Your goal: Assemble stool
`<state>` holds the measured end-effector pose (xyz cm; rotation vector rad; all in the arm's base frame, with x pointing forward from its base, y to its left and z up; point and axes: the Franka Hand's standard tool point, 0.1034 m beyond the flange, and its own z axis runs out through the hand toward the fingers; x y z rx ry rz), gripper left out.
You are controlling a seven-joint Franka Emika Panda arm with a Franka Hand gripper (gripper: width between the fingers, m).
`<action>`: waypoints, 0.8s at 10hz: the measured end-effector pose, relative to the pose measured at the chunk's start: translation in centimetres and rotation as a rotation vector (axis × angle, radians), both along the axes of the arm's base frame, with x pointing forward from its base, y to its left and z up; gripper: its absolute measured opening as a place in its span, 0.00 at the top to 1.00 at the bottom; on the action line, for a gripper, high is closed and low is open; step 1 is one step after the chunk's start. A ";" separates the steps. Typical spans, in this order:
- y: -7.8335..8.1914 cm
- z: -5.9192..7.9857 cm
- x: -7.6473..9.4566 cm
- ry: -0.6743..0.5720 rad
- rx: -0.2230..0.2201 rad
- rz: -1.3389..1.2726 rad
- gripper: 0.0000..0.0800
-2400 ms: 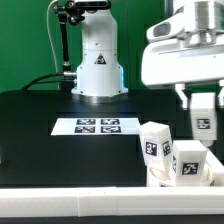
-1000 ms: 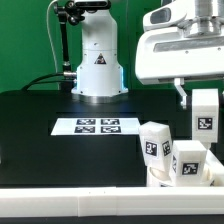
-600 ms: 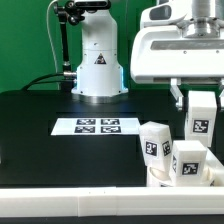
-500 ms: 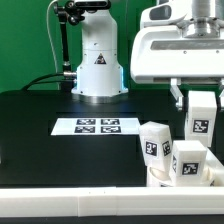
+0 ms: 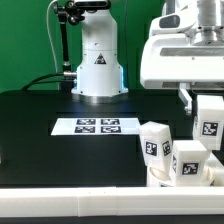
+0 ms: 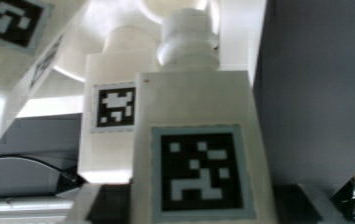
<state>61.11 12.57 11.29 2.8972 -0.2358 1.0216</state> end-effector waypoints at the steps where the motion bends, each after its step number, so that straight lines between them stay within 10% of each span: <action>1: 0.1 -0.4 -0.2 0.004 -0.004 0.003 0.58; 8: -0.7 -0.8 0.0 0.004 -0.022 0.005 0.58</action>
Offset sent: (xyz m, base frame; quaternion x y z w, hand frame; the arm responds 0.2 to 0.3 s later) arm 0.0000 0.0000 0.0000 0.0000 0.0000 0.0000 1.0000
